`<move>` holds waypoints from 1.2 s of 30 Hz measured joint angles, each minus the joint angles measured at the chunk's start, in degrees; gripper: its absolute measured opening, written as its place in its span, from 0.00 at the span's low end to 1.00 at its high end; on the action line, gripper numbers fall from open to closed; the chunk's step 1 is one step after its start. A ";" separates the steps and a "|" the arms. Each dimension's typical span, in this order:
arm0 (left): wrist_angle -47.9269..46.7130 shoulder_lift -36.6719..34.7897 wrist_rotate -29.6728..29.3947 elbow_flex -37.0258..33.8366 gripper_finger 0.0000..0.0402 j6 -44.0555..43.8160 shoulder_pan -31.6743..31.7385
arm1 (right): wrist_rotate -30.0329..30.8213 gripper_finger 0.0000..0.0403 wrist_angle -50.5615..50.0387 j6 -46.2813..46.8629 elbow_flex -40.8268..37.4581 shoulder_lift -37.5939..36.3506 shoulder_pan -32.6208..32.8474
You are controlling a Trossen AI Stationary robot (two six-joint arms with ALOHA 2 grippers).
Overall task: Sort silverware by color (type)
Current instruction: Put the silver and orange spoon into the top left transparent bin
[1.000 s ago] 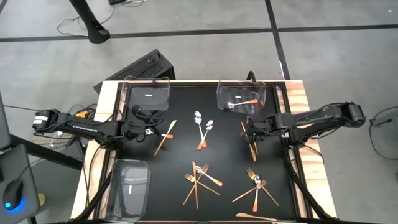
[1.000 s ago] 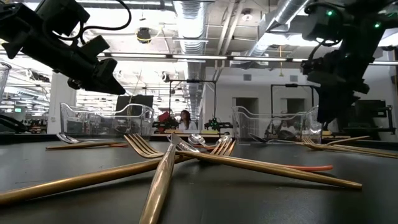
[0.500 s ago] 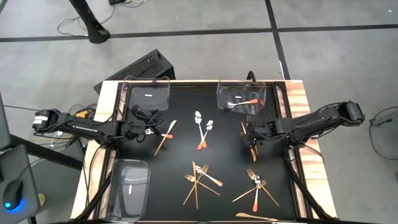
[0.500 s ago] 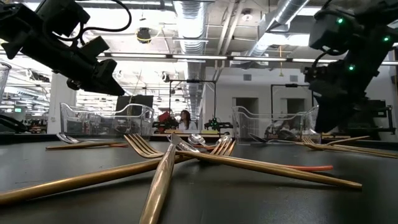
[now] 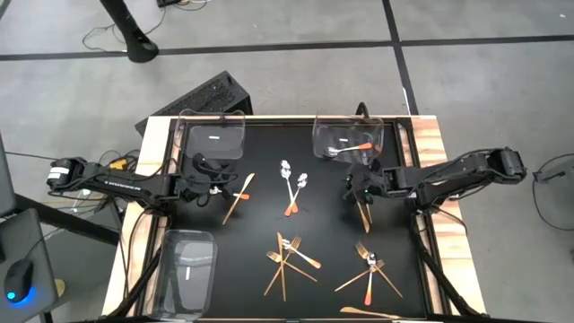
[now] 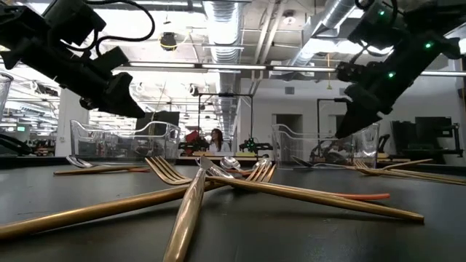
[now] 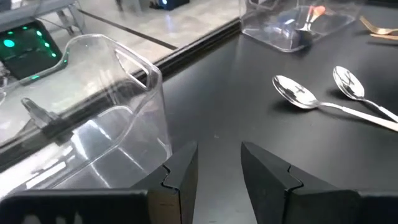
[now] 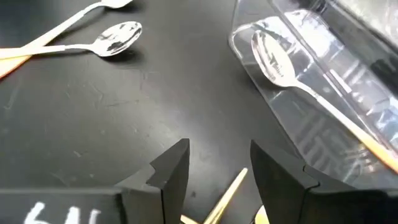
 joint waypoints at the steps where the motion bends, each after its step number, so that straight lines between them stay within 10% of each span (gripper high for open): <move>1: -0.23 0.00 0.02 0.00 0.27 -0.03 0.00 | 0.01 0.48 0.29 0.02 0.00 0.00 0.04; 36: 2.38 -0.86 0.14 0.00 0.27 -1.55 -0.02 | 3.61 0.40 -7.51 9.82 -0.07 -2.06 3.82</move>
